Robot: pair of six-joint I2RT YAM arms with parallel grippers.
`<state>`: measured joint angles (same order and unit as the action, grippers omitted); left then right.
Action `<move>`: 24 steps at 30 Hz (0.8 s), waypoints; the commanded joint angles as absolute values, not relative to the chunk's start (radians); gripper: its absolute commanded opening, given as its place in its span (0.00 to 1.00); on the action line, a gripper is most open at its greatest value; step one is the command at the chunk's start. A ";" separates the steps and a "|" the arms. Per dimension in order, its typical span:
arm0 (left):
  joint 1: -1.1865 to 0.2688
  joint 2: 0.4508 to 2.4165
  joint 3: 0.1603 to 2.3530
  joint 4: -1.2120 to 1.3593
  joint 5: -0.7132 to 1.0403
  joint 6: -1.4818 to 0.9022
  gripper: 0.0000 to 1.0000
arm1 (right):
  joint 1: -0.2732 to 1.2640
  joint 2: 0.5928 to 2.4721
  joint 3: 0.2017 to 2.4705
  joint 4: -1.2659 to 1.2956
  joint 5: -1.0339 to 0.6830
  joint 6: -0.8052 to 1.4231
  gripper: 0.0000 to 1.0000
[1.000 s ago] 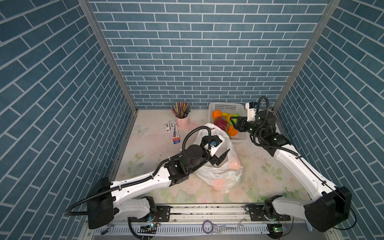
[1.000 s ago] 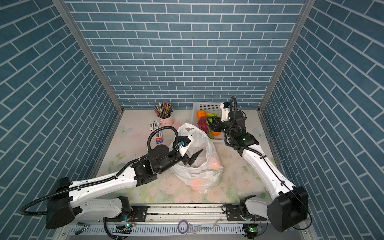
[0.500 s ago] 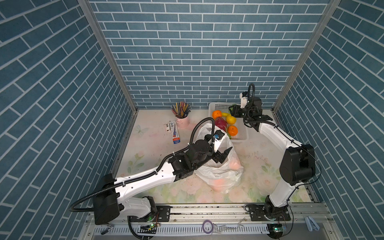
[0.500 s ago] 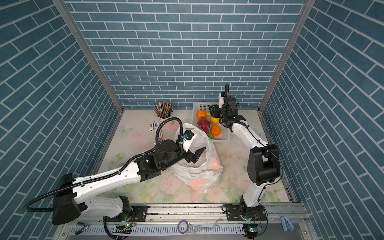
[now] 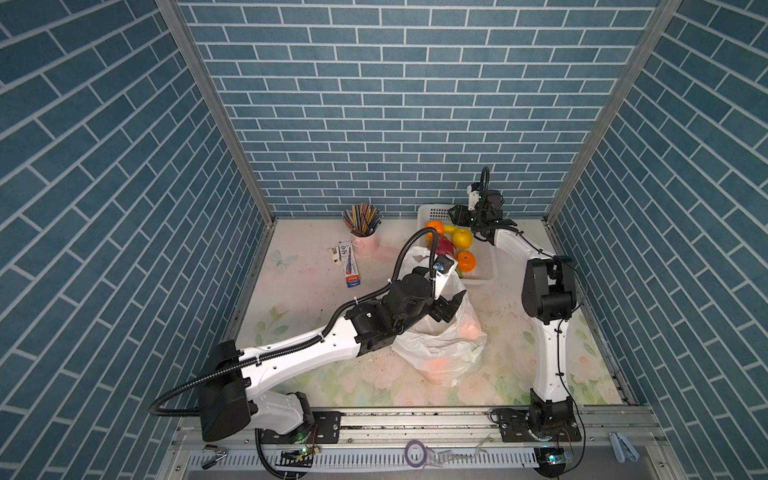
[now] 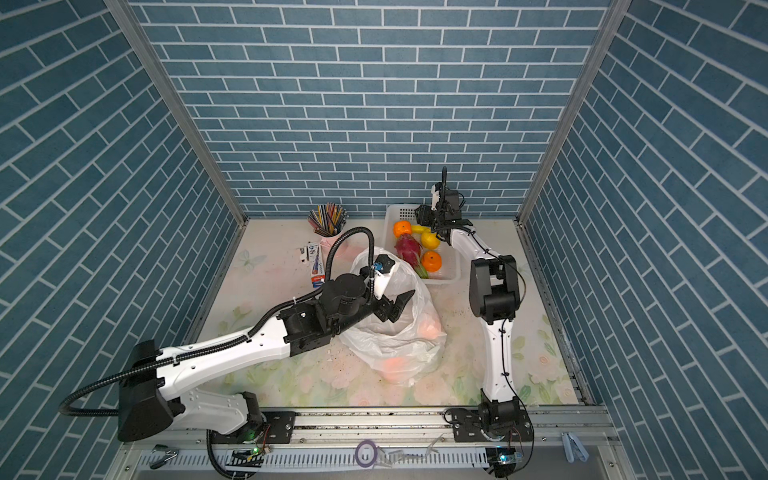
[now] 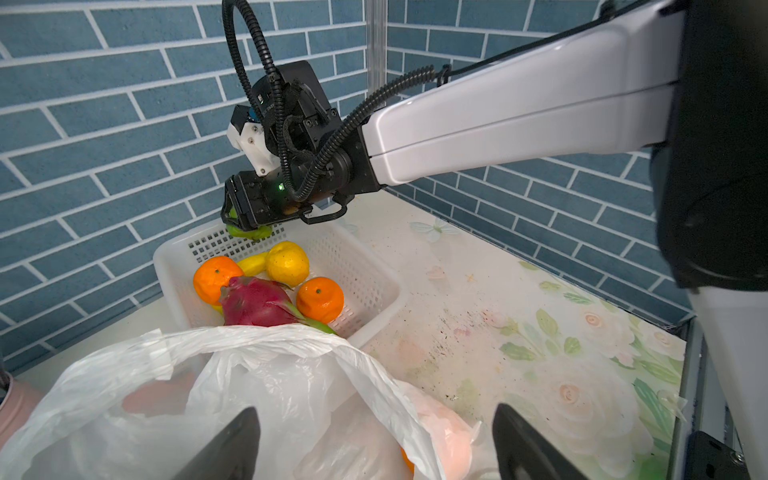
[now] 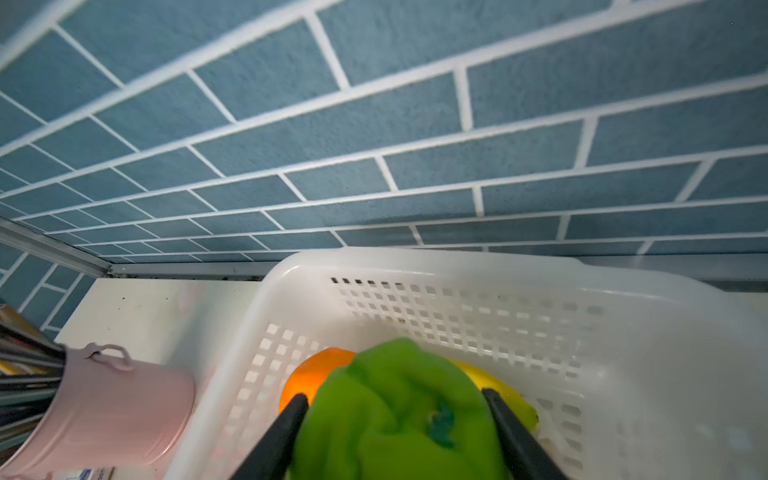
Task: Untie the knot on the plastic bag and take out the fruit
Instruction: 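Carry the green fruit with the right gripper and drop it into the basket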
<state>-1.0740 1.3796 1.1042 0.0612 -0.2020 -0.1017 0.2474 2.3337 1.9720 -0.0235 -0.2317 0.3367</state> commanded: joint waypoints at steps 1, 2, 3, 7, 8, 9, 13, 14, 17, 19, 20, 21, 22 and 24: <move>-1.078 1.404 1.145 0.019 -0.228 -0.119 0.88 | 0.242 2.434 2.104 -0.042 -0.253 0.359 0.42; -1.077 1.410 1.149 0.015 -0.230 -0.118 0.88 | 0.242 2.461 2.137 -0.057 -0.254 0.359 0.42; -1.078 1.415 1.154 0.013 -0.232 -0.117 0.88 | 0.242 2.491 2.173 -0.069 -0.260 0.363 0.42; -1.078 1.430 1.162 0.008 -0.238 -0.109 0.88 | 0.242 2.557 2.224 -0.060 -0.290 0.384 0.41; -1.078 1.432 1.164 0.008 -0.238 -0.108 0.88 | 0.242 2.565 2.225 -0.052 -0.298 0.387 0.41; -1.078 1.436 1.167 0.006 -0.238 -0.106 0.88 | 0.242 2.574 2.225 -0.047 -0.309 0.390 0.41; -1.078 1.456 1.184 0.000 -0.241 -0.110 0.88 | 0.244 2.590 2.227 -0.055 -0.327 0.393 0.44; -1.078 1.461 1.186 0.000 -0.239 -0.111 0.88 | 0.244 2.591 2.228 -0.062 -0.326 0.393 0.45; -1.078 1.472 1.187 0.005 -0.233 -0.113 0.88 | 0.243 2.574 2.226 -0.097 -0.310 0.380 0.62; -1.078 1.471 1.181 0.019 -0.226 -0.113 0.88 | 0.244 2.551 2.223 -0.121 -0.295 0.362 0.69; -1.078 1.470 1.180 0.024 -0.226 -0.114 0.87 | 0.244 2.539 2.223 -0.130 -0.289 0.351 0.71; -1.078 1.469 1.178 0.024 -0.224 -0.118 0.88 | 0.244 2.525 2.221 -0.141 -0.287 0.336 0.74; -1.078 1.469 1.178 0.025 -0.221 -0.119 0.88 | 0.244 2.509 2.220 -0.154 -0.288 0.321 0.76; -1.078 1.463 1.173 0.022 -0.221 -0.123 0.88 | 0.244 2.478 2.213 -0.176 -0.283 0.305 0.80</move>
<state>-1.0740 1.4616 1.1614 0.0128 -0.2211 -0.1013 0.2417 2.5568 2.2040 -0.1005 -0.2924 0.3496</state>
